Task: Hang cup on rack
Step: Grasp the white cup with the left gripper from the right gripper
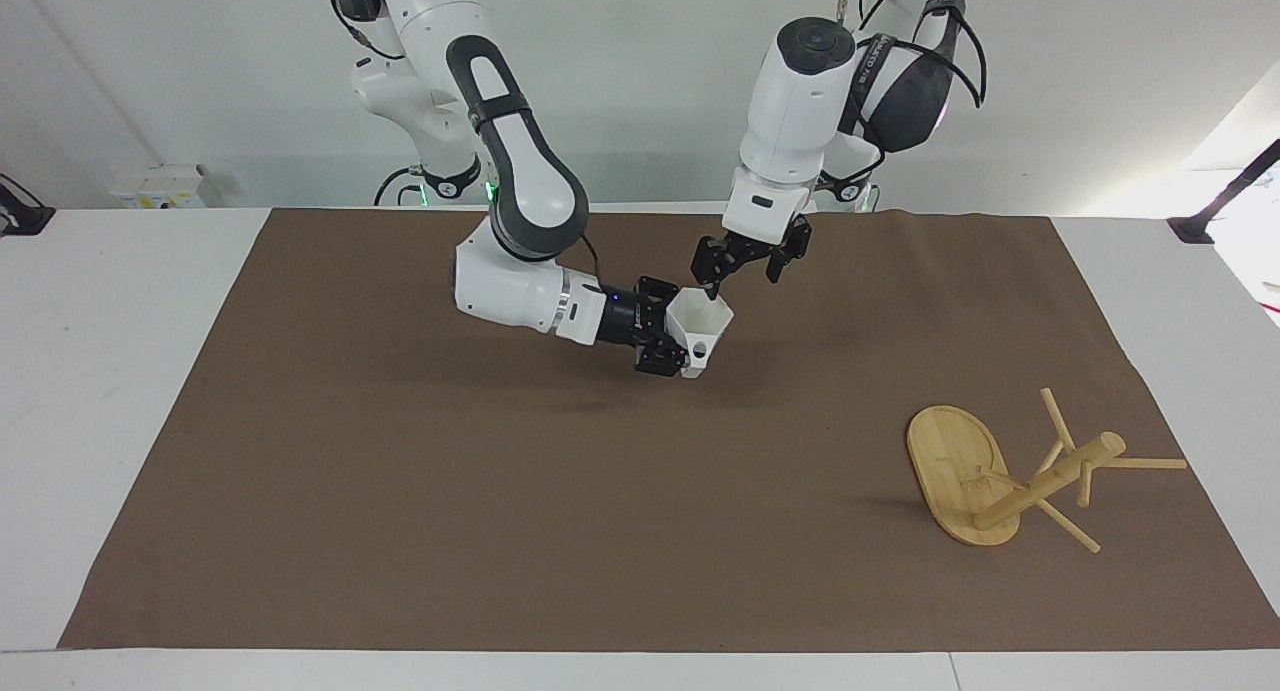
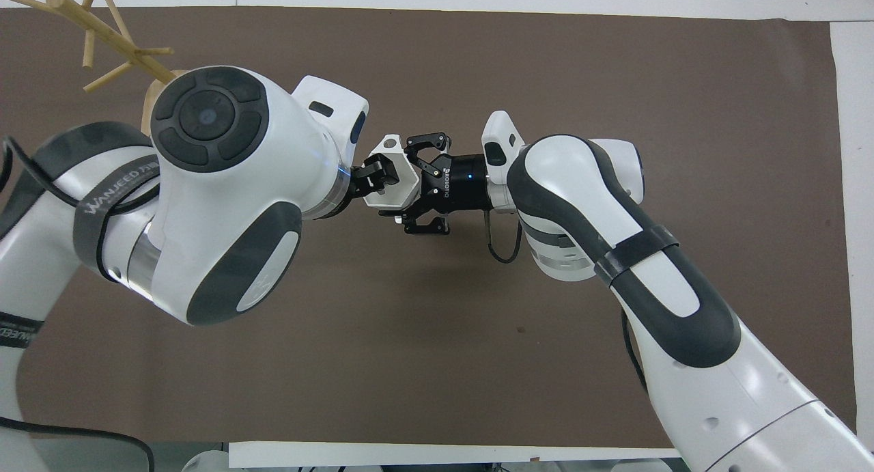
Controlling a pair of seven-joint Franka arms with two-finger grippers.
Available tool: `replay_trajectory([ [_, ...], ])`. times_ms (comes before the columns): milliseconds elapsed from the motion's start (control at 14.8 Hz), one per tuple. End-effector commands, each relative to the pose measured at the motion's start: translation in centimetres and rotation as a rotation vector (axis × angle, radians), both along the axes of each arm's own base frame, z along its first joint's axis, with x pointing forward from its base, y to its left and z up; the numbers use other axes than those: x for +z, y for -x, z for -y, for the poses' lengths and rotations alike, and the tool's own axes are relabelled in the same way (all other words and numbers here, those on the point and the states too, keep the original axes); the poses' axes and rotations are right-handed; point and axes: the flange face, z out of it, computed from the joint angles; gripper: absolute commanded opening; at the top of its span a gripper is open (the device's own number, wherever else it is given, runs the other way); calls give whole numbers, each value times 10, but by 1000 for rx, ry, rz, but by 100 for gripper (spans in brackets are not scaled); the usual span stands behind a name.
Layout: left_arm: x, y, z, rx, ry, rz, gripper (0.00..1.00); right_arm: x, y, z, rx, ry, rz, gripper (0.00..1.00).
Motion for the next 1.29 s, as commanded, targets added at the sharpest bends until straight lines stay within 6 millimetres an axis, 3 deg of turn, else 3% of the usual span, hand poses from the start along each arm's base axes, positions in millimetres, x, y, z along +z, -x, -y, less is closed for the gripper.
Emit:
replay_trajectory([
  [0, -15, -5, 8, 34, 19, 9, 71, 2, 0, 4, -27, -13, -15, 27],
  [68, -20, -6, 10, 65, 20, 9, 17, 2, 0, 5, -28, -13, -15, 27],
  [135, -24, -10, 12, 65, 31, 22, 0, 2, 0, 4, -27, -13, -15, 27],
  [609, -23, -18, 11, 90, 50, 41, 0, 3, 0, 5, -31, -14, -13, 28],
  [812, -16, -25, 0, 117, 32, 33, 0, 3, -1, 5, -32, -15, -14, 31],
  [879, -9, -27, -3, 143, 27, 27, 0, 7, -1, 6, -38, -16, -14, 69],
  [947, -2, -37, -13, 169, 27, 29, 0, 19, -1, 10, -48, -22, -16, 96],
  [1082, -4, -42, -18, 199, 22, 26, 0, 35, 0, 18, -62, -30, -23, 100],
  [1217, -3, -48, -31, 251, -7, 49, 0, 41, -5, 48, -91, -35, -23, 100],
])
